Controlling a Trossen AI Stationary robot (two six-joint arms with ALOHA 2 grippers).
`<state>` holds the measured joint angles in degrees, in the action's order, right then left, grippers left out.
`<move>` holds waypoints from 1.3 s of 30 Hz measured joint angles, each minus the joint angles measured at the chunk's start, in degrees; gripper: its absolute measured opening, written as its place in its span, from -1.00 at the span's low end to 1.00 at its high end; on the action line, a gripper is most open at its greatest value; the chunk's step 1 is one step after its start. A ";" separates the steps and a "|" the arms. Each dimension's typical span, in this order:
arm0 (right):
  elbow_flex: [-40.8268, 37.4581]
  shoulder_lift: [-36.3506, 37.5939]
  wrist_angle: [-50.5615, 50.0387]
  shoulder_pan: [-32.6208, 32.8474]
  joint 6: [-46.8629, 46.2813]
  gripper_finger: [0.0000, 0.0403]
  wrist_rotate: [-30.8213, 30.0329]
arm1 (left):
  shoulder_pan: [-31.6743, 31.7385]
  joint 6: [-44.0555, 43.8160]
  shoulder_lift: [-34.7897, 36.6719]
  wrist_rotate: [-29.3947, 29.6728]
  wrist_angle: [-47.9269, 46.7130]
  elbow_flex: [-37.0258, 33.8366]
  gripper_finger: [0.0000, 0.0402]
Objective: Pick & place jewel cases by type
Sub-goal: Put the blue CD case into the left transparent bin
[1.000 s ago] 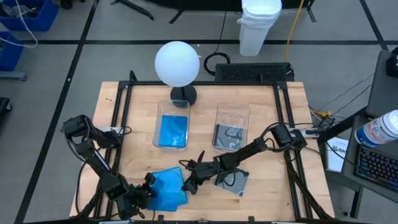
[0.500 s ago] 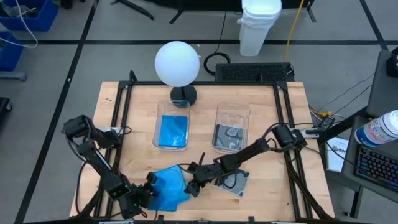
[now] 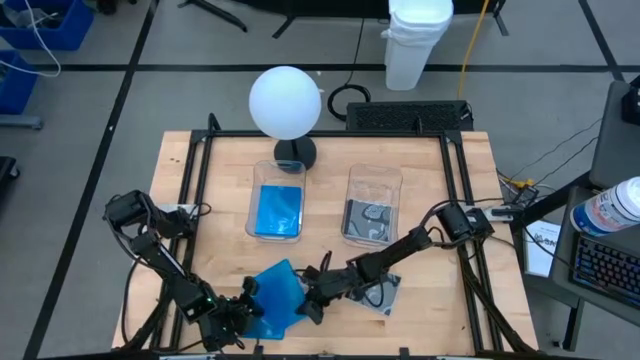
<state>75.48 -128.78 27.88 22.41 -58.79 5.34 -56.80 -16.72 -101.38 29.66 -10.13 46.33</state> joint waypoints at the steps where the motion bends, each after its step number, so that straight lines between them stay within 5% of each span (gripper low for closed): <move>1: 0.00 0.07 1.06 0.02 0.58 -0.41 -0.81 | 0.02 0.01 0.00 -0.08 -0.02 -0.02 -0.81; 8: -0.25 0.44 5.71 0.24 5.68 -0.91 -3.55 | -1.51 0.76 0.29 2.64 -0.02 -0.09 -0.81; 17: -0.22 2.93 6.23 0.31 14.53 -0.81 -4.21 | -10.72 0.40 7.64 9.63 0.22 -0.55 -0.81; 33: -0.12 23.21 -2.26 -2.31 34.11 -0.88 -21.28 | -16.42 -5.48 9.64 15.30 0.22 -0.31 -0.81; 39: -0.11 27.24 -2.43 -6.54 34.15 -0.89 -14.94 | -15.59 -4.33 9.70 15.19 -0.69 -0.26 -0.81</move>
<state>75.37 -101.53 25.45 15.87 -24.65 -9.60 -72.39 -21.06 -91.68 44.84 -10.82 46.06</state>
